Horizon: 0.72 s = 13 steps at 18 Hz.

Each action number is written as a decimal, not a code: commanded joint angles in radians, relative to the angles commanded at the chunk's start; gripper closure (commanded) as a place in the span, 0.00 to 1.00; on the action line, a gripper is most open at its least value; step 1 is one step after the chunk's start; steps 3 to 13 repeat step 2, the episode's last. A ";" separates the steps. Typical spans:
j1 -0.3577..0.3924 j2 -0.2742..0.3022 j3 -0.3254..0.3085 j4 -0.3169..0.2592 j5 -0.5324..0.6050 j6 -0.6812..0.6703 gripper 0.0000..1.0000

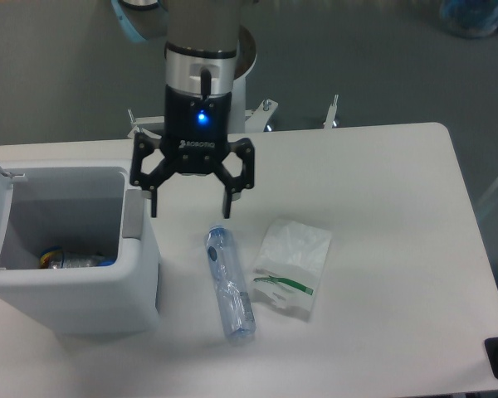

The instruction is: Open the trash can

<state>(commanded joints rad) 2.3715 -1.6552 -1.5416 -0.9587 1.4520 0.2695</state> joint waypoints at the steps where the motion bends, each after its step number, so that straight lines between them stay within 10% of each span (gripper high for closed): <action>1: 0.000 0.002 -0.008 -0.003 0.058 0.054 0.00; 13: 0.002 0.002 -0.024 -0.005 0.101 0.098 0.00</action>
